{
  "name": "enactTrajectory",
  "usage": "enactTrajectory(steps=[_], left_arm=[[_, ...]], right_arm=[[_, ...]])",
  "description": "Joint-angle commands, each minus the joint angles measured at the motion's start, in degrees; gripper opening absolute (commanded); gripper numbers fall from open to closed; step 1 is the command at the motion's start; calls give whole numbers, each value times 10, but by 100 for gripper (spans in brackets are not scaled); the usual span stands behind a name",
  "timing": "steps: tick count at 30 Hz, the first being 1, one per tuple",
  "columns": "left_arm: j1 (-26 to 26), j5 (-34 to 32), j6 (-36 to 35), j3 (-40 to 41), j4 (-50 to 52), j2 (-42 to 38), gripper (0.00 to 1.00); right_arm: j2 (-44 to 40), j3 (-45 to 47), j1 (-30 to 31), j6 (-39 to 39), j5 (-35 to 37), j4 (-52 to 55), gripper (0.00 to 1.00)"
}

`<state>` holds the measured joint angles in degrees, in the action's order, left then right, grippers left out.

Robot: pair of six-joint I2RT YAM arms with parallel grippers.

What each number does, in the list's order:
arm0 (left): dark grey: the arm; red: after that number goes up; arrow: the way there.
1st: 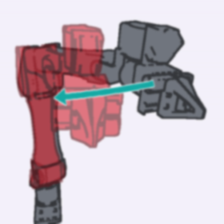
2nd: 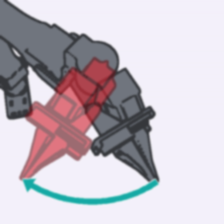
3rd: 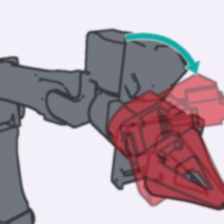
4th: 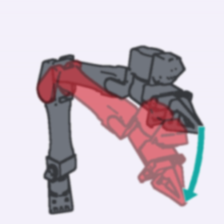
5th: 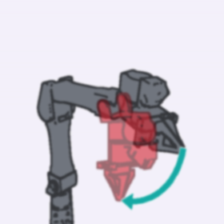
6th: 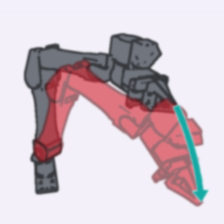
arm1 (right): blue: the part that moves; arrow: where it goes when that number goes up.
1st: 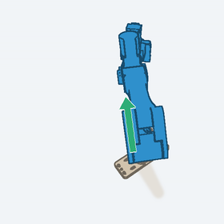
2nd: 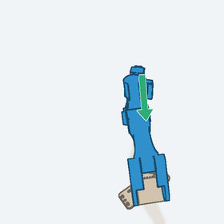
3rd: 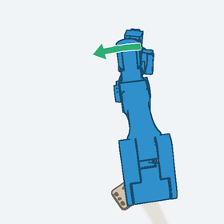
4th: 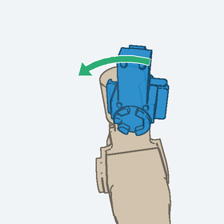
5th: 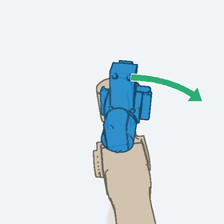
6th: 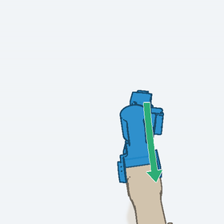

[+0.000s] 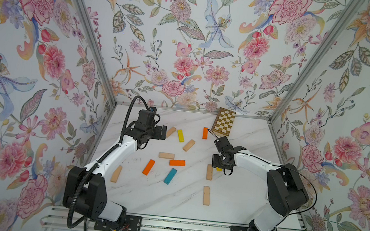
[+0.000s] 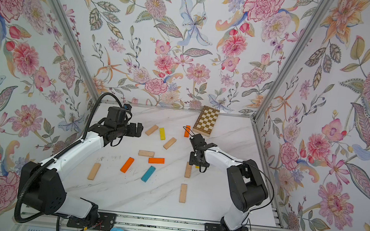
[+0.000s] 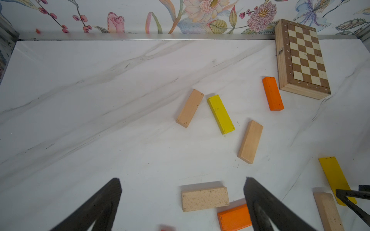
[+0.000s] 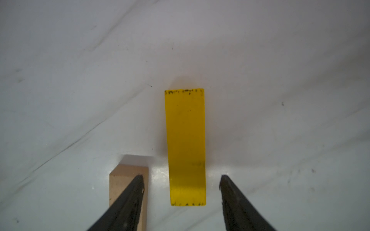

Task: Assemble the number 6 with building blocks
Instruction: Move the building block to the center of the board.

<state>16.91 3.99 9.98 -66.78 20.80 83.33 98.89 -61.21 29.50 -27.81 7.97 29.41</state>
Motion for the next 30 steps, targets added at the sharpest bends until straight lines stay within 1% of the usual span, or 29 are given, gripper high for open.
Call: enactTrajectory(steps=[1,4,14,19,21,30], left_arm=[[5,0,-11,-8,8,8,99],[5,1,-12,-9,8,10,99],[6,1,-12,-11,9,13,99],[5,1,-13,-11,11,16,99],[6,1,-15,-12,12,16,99],[6,3,-15,-16,14,18,99]], right_arm=[[12,-17,-10,17,-3,21,59],[17,-22,-16,23,-7,21,55],[30,-38,-23,37,-7,24,53],[46,-47,-24,44,-16,24,48],[52,-51,-26,50,-15,24,48],[75,-74,-38,71,-25,25,36]])
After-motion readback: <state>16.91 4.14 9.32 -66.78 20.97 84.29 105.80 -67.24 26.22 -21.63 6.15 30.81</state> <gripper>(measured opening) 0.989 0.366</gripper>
